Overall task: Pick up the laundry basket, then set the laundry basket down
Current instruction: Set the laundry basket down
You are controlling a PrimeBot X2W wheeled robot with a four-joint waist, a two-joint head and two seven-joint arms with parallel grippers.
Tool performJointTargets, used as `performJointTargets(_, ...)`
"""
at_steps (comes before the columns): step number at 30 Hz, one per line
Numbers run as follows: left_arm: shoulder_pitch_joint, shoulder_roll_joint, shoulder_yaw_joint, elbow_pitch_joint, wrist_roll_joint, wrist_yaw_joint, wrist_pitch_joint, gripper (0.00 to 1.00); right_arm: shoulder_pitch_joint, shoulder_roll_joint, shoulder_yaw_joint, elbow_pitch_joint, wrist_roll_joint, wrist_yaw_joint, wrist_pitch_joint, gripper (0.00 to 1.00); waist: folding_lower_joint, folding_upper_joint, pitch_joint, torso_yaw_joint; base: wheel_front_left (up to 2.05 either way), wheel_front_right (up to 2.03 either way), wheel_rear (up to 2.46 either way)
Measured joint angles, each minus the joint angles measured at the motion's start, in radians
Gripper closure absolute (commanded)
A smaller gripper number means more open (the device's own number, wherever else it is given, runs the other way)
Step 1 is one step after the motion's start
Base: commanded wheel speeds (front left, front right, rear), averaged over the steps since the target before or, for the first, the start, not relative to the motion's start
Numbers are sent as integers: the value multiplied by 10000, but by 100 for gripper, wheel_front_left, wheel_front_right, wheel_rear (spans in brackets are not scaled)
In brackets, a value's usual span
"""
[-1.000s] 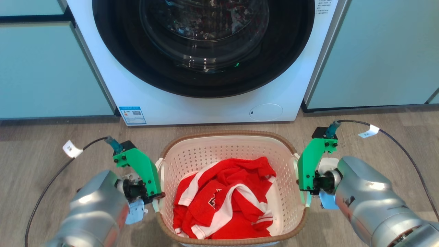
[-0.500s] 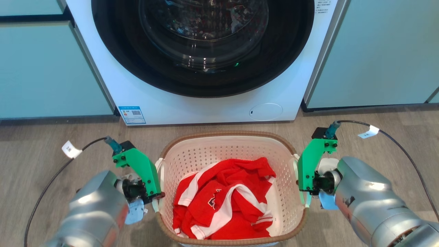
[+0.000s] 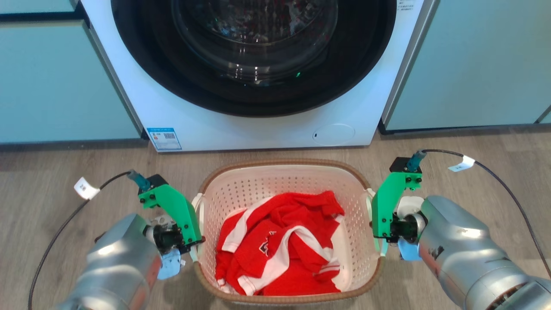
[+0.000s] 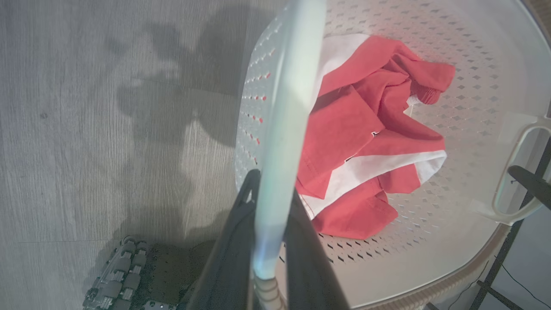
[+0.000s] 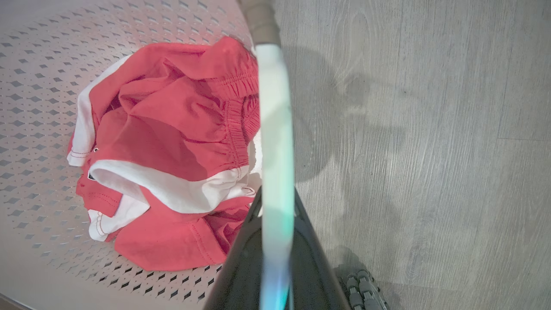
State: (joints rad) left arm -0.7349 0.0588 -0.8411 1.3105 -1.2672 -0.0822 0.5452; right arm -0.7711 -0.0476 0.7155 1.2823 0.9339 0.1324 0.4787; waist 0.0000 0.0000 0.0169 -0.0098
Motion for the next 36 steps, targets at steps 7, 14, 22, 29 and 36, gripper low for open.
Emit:
performJointTargets(7, -58, 6, -21, 0, 176, -100, -934, 100, -54, 0, 186, -180, -2, 0, -644, 100, 0, 0, 705, 25, 0, 0, 0)
performJointTargets(14, -520, 10, -63, -2, 276, -207, -1570, 100, -487, -2, 270, -207, -15, 0, -1185, 100, 0, 0, 1535, 35, 0, 0, 0)
performJointTargets(22, -1118, -8, -173, -27, 468, -320, -2263, 100, -1109, -77, 353, -215, -127, 0, -1881, 100, 1, 0, 2927, 38, 0, 0, 0)
performJointTargets(29, -1685, -58, -199, -81, 581, -355, -3080, 100, -1772, -190, 393, -201, -240, 0, -2615, 100, 3, 0, 4234, 60, 0, 0, 0)
performJointTargets(36, -2222, -140, -222, -104, 713, -410, -3728, 100, -2300, -267, 393, -75, -449, 0, -3323, 100, 3, 0, 5485, 127, 0, 0, 0)
